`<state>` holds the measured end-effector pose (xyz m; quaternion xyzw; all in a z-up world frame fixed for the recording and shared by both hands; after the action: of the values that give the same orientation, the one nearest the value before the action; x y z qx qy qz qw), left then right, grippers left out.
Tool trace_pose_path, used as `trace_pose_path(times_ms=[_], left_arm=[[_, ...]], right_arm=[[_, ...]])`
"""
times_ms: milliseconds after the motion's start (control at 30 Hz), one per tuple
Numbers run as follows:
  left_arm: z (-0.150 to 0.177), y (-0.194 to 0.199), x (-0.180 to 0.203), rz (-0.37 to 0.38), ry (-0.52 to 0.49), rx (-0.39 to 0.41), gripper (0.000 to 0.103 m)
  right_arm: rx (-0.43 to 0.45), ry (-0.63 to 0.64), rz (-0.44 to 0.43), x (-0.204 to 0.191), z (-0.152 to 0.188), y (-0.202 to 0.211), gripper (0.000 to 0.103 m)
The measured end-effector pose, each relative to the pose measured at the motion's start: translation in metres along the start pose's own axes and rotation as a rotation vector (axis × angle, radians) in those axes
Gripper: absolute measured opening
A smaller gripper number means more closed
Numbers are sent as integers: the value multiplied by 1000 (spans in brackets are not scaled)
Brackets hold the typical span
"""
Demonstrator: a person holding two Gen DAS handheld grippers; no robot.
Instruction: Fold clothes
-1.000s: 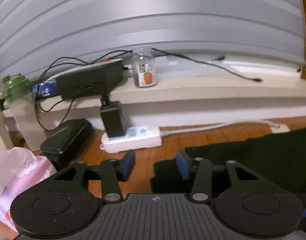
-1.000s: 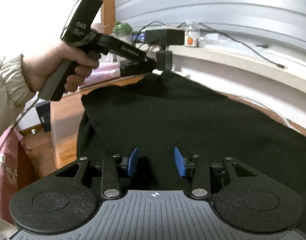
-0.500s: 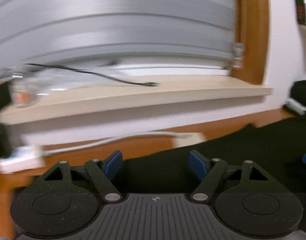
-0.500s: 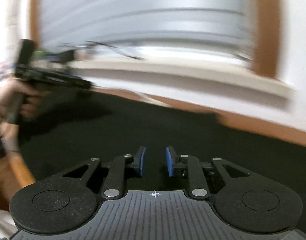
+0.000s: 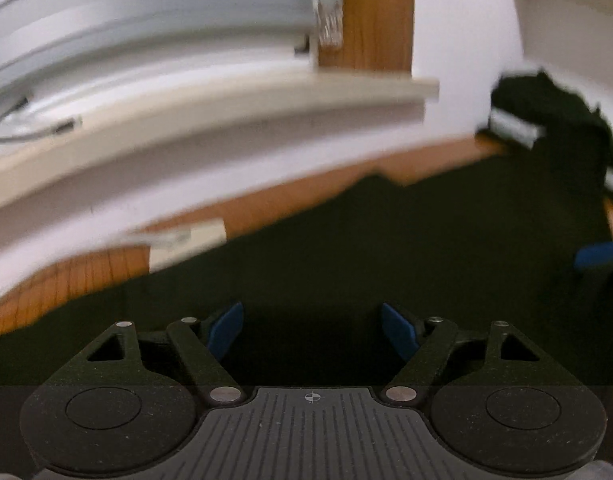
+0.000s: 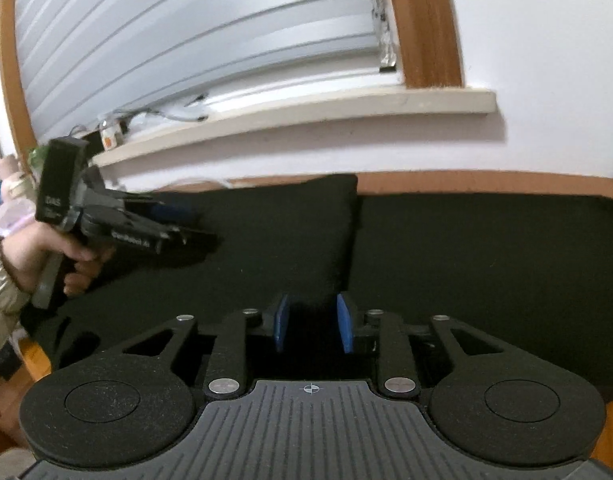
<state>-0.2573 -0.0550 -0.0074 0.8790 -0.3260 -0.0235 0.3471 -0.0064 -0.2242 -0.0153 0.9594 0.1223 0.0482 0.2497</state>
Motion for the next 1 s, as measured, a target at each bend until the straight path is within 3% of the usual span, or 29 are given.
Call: trace_pose_path(times_ms=[200, 267, 433, 567, 867, 1000], left_arm=[[5, 4, -6, 21, 18, 3, 83], [4, 2, -4, 18, 10, 0, 84], [3, 1, -2, 10, 1, 0, 84], [3, 1, -2, 9, 2, 1, 85], [-7, -5, 13, 13, -33, 5, 90], [-28, -19, 49, 73, -89, 16, 90]], right_arm=[[-38, 18, 81, 14, 16, 8, 27], [-4, -3, 93, 15, 13, 13, 27], [54, 53, 37, -15, 1, 7, 28], [38, 156, -6, -40, 11, 1, 28], [72, 165, -32, -28, 25, 15, 31], [72, 109, -37, -8, 23, 26, 43]])
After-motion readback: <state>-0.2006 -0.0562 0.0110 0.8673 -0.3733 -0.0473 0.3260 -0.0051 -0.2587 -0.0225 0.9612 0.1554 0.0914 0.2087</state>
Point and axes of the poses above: each gripper's, at about its wrist camera, not at the fingertips, and y roughly against the way its jaws point, x to its right, z to its underside, the point moved 4 cm from there along -y, roughly the way its jaws point, and after that the axes turned 14 degrees about y, right-handed, at the moved point
